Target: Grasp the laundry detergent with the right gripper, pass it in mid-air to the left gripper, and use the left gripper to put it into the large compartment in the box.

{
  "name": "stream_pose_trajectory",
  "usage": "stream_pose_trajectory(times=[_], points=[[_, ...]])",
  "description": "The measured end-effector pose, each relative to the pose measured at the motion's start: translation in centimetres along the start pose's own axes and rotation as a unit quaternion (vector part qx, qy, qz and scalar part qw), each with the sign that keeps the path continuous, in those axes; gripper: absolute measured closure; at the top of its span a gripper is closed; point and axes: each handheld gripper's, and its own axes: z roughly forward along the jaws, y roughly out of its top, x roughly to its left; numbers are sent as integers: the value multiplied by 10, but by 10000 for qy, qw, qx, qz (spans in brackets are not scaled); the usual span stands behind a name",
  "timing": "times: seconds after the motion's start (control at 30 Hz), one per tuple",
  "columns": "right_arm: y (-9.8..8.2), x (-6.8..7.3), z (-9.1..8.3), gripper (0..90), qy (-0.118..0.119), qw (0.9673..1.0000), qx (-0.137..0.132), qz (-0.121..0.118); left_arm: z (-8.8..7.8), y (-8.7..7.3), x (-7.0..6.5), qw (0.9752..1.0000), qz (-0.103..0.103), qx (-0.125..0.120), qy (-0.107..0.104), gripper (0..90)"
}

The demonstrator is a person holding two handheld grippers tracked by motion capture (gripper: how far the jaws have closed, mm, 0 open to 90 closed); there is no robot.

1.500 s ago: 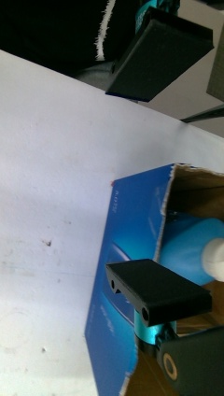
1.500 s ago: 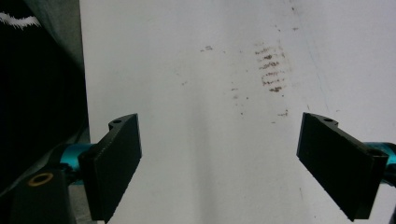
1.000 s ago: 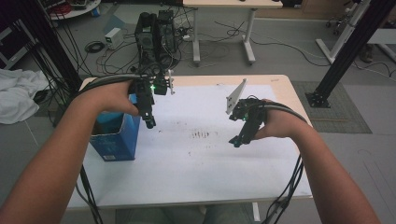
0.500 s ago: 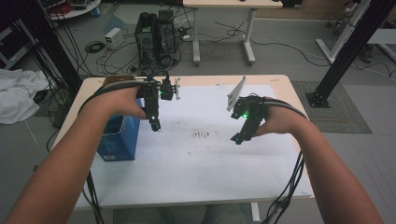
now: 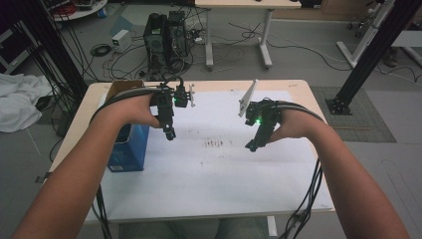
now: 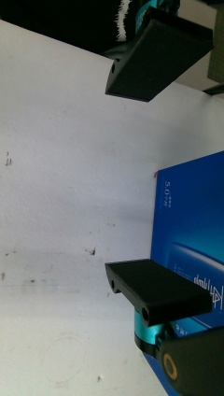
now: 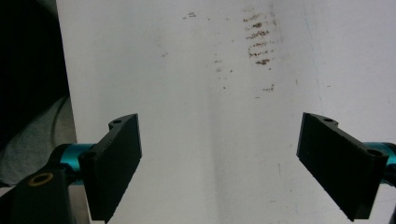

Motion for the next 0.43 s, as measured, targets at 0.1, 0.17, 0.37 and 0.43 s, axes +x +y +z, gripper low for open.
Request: stream_pose_trajectory(times=[0.1, 0.17, 0.37, 0.43], points=[[0, -1, 0, 131, -12, 10000, 5, -24, -1, 0, 0, 10000, -4, -49, 24, 132], [-1, -1, 0, 131, 1, 10000, 18, -5, -3, -2, 1, 10000, 14, 1, 50, 132], [0, -1, -1, 131, -23, 10000, -31, -17, -6, -3, 2, 10000, -22, -79, 40, 132], [0, -1, -2, 131, -40, 10000, -40, -50, -7, -2, 1, 10000, -1, -62, 70, 132]])
